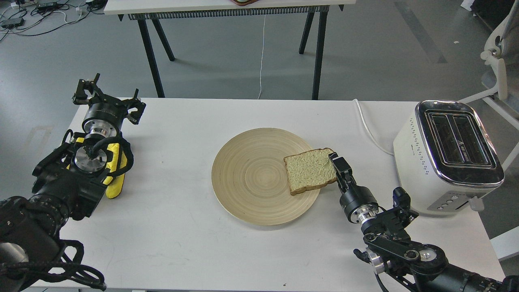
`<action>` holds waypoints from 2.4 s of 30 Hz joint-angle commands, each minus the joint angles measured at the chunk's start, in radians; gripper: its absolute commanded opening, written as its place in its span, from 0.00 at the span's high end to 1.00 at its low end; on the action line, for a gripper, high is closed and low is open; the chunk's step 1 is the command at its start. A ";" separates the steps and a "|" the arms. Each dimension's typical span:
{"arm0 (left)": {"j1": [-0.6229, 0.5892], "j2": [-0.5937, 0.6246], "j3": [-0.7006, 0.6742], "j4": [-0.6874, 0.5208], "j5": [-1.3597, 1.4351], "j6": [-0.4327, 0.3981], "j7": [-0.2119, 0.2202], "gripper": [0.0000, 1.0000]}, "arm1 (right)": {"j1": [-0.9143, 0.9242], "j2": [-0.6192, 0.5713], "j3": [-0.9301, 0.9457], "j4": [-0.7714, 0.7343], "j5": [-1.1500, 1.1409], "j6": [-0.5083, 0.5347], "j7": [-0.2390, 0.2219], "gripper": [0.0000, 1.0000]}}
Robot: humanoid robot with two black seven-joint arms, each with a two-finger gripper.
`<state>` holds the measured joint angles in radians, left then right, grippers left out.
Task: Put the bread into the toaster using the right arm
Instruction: 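Close the right gripper on the edge of the bread slice, then lift the bread with the right gripper and carry it above the toaster, then lower the bread into the toaster slot with the right gripper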
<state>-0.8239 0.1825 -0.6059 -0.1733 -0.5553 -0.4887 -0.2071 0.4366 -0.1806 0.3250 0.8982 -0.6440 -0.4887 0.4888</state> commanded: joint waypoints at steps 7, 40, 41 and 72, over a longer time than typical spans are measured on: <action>0.000 0.000 0.000 0.000 0.000 0.000 0.000 0.00 | 0.001 -0.003 0.000 0.016 0.000 0.000 0.000 0.95; 0.000 0.000 0.000 0.000 0.000 0.000 0.000 0.00 | -0.015 -1.056 0.229 0.516 -0.089 0.000 0.000 1.00; 0.000 0.000 0.000 0.000 0.000 0.000 0.000 0.00 | -0.016 -1.063 0.215 0.516 -0.089 0.000 0.000 1.00; 0.000 0.000 0.000 0.000 0.000 0.000 0.000 0.00 | -0.022 -0.964 0.051 0.392 -0.089 0.000 0.000 0.98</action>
<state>-0.8240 0.1825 -0.6059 -0.1733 -0.5554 -0.4887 -0.2071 0.4135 -1.1724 0.3788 1.3178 -0.7333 -0.4886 0.4885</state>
